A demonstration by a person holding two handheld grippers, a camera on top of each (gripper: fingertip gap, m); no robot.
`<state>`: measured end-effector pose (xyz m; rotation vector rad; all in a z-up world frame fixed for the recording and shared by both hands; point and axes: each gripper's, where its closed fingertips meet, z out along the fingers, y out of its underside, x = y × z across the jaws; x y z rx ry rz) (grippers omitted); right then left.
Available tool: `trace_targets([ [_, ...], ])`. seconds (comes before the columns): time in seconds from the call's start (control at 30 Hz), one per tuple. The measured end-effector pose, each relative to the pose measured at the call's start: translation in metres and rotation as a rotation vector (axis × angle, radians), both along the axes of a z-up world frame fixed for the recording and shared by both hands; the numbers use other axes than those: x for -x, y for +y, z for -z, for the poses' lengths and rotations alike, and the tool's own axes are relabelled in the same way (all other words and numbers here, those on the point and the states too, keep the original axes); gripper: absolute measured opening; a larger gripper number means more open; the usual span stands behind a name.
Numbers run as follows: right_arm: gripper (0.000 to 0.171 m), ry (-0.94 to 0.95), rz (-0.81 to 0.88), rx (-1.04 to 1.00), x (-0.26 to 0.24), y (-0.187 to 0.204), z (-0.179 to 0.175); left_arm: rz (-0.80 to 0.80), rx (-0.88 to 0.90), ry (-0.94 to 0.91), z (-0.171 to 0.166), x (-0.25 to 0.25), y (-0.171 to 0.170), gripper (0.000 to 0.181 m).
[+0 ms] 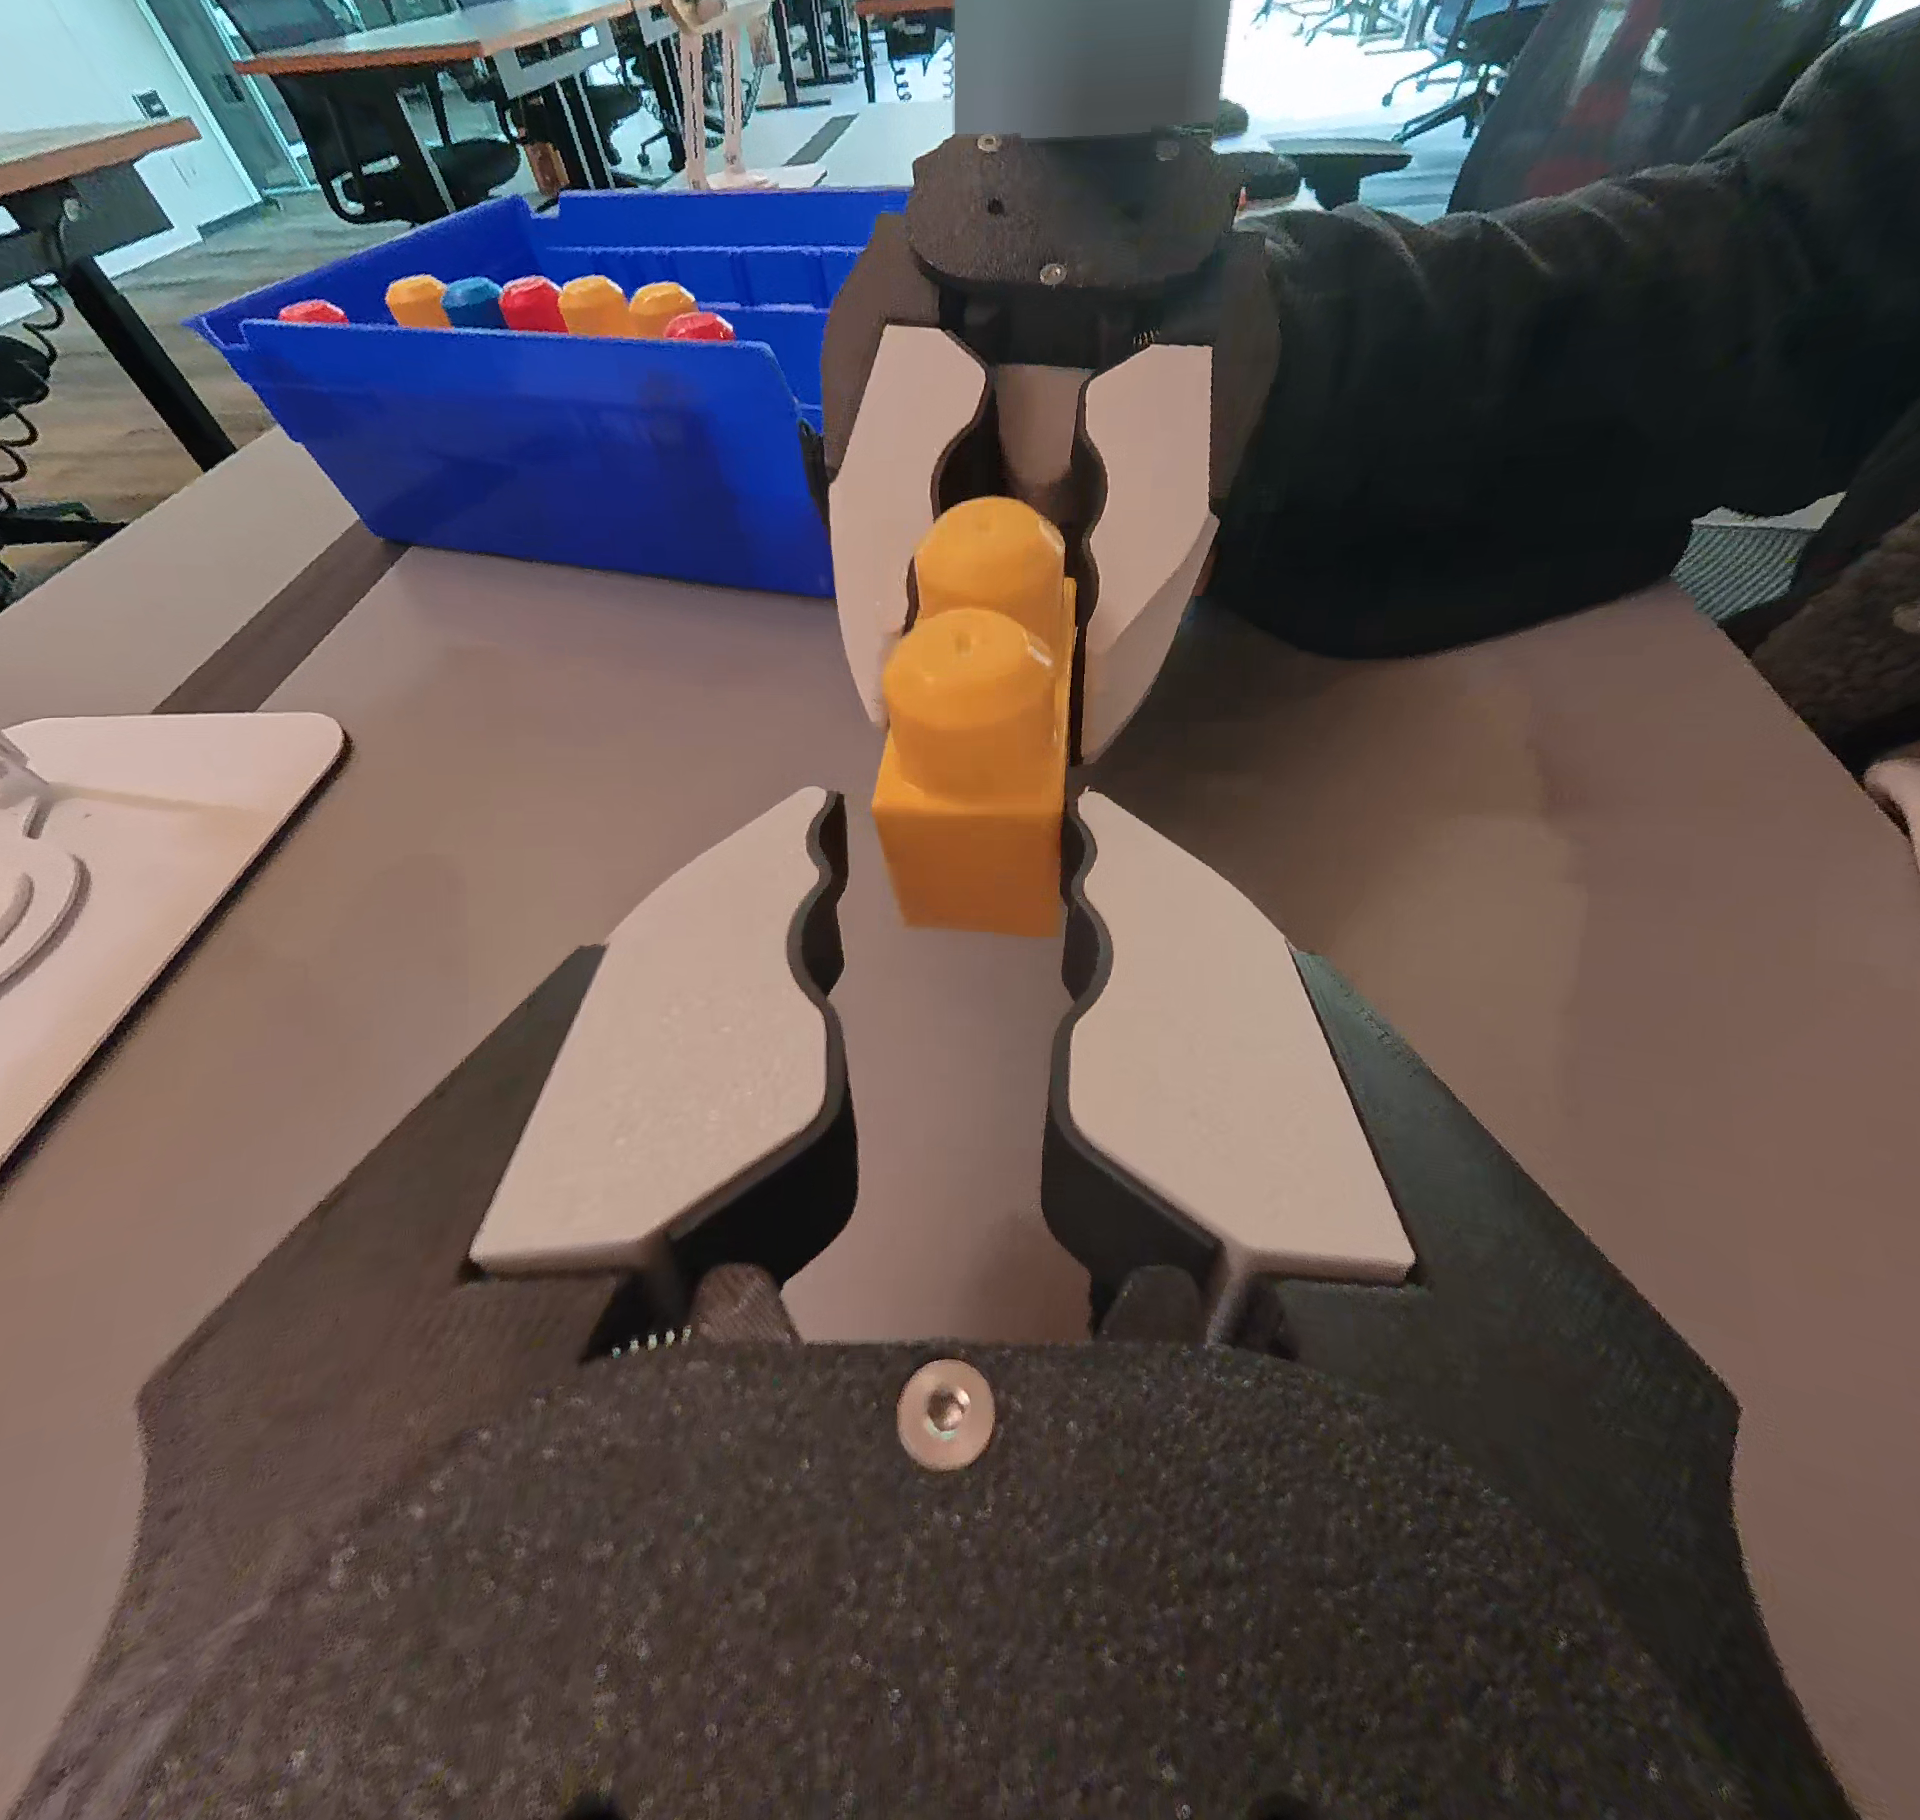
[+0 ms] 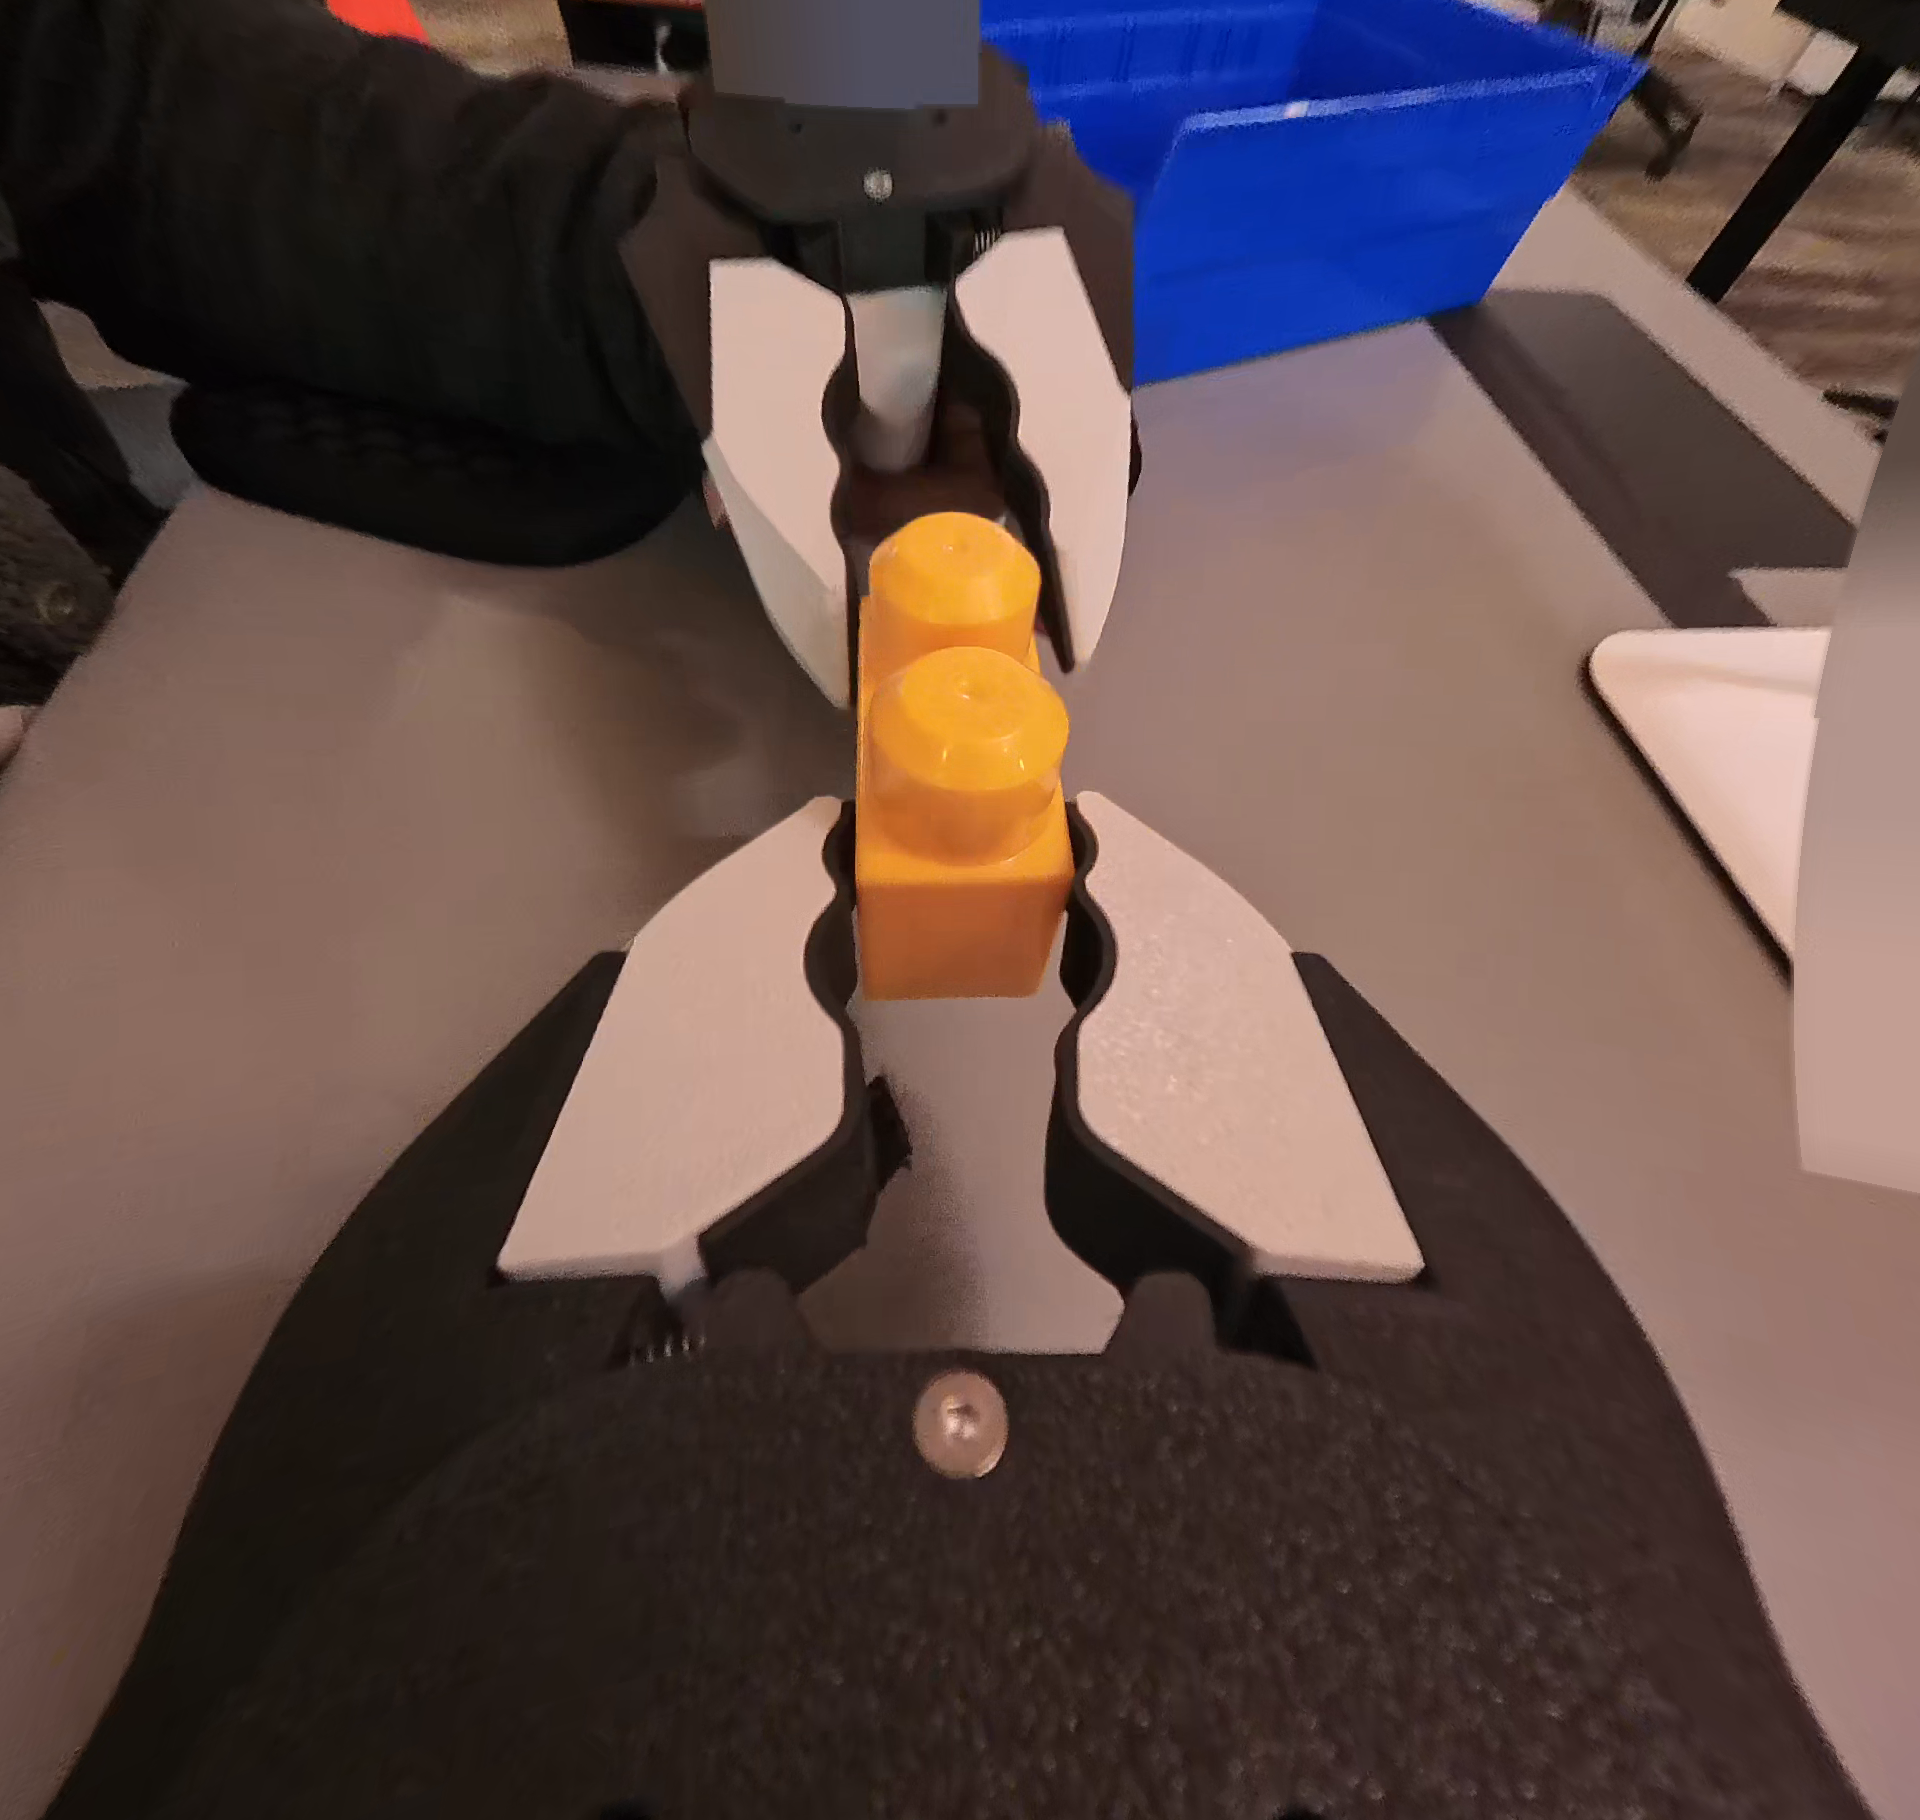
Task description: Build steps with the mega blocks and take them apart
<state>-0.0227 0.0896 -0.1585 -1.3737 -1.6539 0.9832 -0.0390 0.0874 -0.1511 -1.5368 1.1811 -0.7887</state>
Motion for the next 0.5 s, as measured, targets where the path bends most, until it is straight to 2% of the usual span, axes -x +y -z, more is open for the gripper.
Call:
trace_targets([
  [0.2, 0.036, -0.129, -0.01, 0.006, 0.002, -0.002, 0.031, 0.008, 0.001, 0.061, 0.011, 0.002, 0.0, 0.038],
  [0.5, 0.037, -0.25, 0.008, -0.026, 0.0, 0.002, 0.056, -0.007, -0.012, 0.06, 0.01, 0.003, 0.003, 0.038],
])
